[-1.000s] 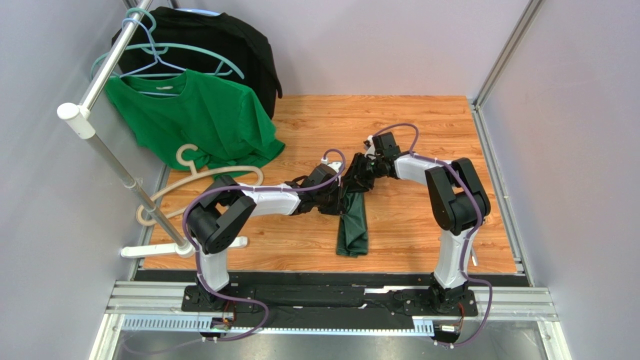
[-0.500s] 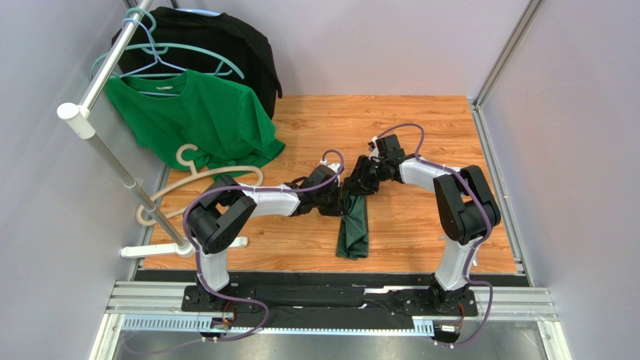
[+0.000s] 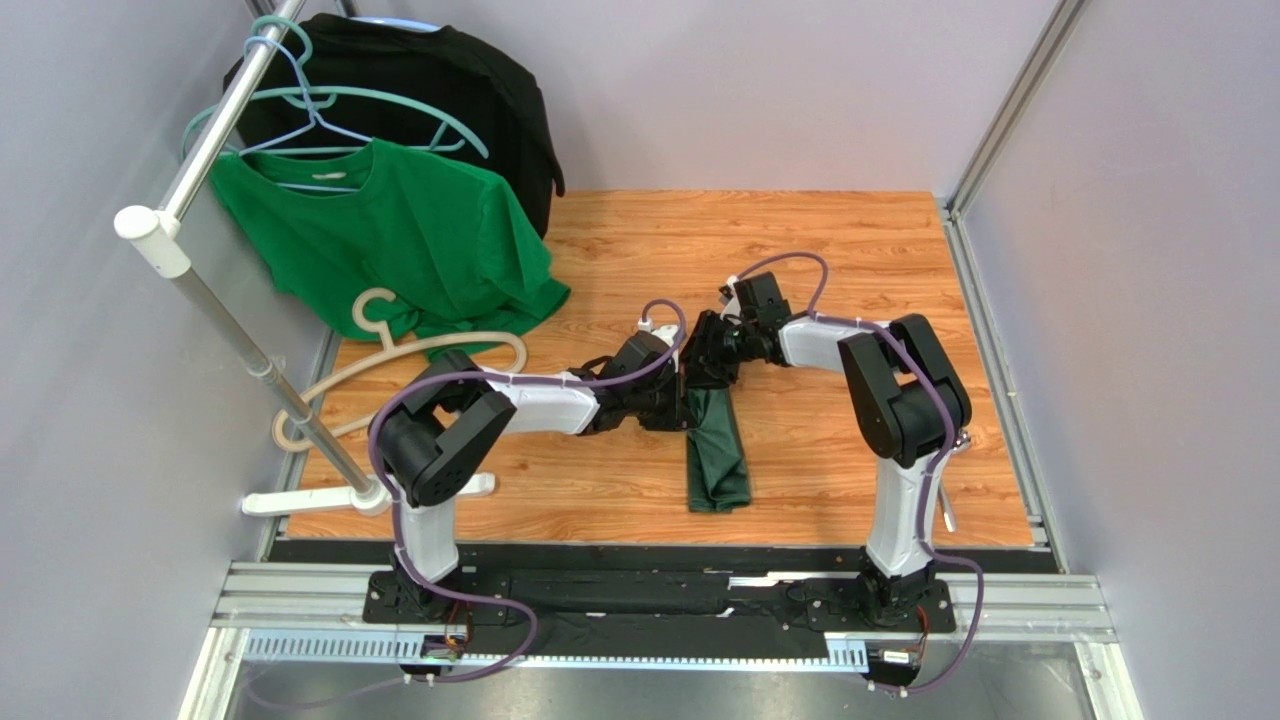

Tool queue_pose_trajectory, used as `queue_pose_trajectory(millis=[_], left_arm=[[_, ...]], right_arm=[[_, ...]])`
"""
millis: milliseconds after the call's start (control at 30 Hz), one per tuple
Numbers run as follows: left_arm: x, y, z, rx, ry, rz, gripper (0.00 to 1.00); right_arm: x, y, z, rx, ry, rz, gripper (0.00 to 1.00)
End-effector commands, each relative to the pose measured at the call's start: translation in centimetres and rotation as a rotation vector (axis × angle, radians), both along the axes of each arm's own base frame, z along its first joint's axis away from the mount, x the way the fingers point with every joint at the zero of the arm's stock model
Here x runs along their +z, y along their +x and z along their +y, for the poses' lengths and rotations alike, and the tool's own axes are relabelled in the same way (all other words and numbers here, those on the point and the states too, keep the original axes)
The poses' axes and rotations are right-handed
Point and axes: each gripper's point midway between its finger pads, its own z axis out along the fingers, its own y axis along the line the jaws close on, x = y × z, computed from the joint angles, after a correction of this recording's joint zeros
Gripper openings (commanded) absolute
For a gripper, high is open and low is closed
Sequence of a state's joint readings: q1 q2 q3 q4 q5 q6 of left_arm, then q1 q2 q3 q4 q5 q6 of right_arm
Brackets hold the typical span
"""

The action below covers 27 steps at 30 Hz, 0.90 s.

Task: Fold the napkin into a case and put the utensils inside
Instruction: Grasp the top corner of the smaller rectangle folded napkin from the folded napkin.

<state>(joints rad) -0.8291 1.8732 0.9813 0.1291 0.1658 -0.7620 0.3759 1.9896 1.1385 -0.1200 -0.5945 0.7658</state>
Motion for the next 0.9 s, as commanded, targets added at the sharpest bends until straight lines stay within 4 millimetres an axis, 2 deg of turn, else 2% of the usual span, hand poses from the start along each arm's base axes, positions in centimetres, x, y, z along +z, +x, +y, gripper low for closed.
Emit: queue_pose_trajectory(millis=[0, 33, 167, 233, 333, 400, 433, 467, 533, 567, 700, 767, 800, 833, 867], left_arm=[[-2.6, -2.5, 1.5, -0.012, 0.077, 0.089, 0.00], [-2.5, -2.5, 1.4, -0.002, 0.072, 0.093, 0.00], [-2.2, -2.3, 1.4, 0.024, 0.060, 0.093, 0.00], [-2.0, -2.1, 1.8, 0.033, 0.077, 0.084, 0.01], [-1.2, -2.1, 2.1, 0.026, 0.087, 0.064, 0.12], [-0.6, -2.2, 2.2, 0.020, 0.087, 0.055, 0.20], [-0.4, -2.3, 2.4, 0.012, 0.098, 0.058, 0.33], [0.2, -2.2, 2.2, 0.004, 0.096, 0.053, 0.57], [1.4, -2.4, 2.3, -0.015, 0.095, 0.043, 0.58], [2.1, -2.3, 2.1, -0.023, 0.085, 0.034, 0.62], [4.1, -2.0, 2.4, -0.048, 0.111, 0.005, 0.62], [5.1, -0.8, 2.2, -0.059, 0.116, -0.023, 0.57], [4.2, -0.3, 2.7, -0.090, 0.152, -0.011, 0.52], [5.5, 0.9, 1.9, -0.107, 0.136, -0.039, 0.38], [5.0, 1.7, 2.1, -0.115, 0.152, -0.031, 0.35]], right_arm=[[1.6, 0.6, -1.3, 0.000, -0.086, -0.068, 0.43], [2.5, -0.1, -1.8, -0.001, -0.105, -0.069, 0.44], [4.1, -1.5, -3.0, 0.010, -0.142, -0.095, 0.46], [3.7, -2.2, -4.1, 0.022, -0.200, -0.100, 0.46], [3.6, -3.1, -5.4, 0.032, -0.256, -0.112, 0.47], [3.7, -3.4, -6.0, 0.026, -0.277, -0.127, 0.47], [3.8, -3.6, -6.1, 0.030, -0.278, -0.128, 0.47], [3.9, -3.6, -6.4, 0.030, -0.276, -0.128, 0.47], [3.9, -4.2, -6.8, 0.038, -0.276, -0.123, 0.46], [3.9, -4.3, -7.0, 0.033, -0.277, -0.123, 0.46], [4.0, -5.6, -7.2, 0.051, -0.263, -0.114, 0.41], [4.0, -6.2, -7.8, 0.048, -0.279, -0.114, 0.39], [4.1, -6.5, -7.8, 0.047, -0.275, -0.113, 0.35], [3.9, -6.8, -7.8, 0.047, -0.268, -0.119, 0.32], [3.7, -7.0, -7.9, 0.047, -0.271, -0.122, 0.29]])
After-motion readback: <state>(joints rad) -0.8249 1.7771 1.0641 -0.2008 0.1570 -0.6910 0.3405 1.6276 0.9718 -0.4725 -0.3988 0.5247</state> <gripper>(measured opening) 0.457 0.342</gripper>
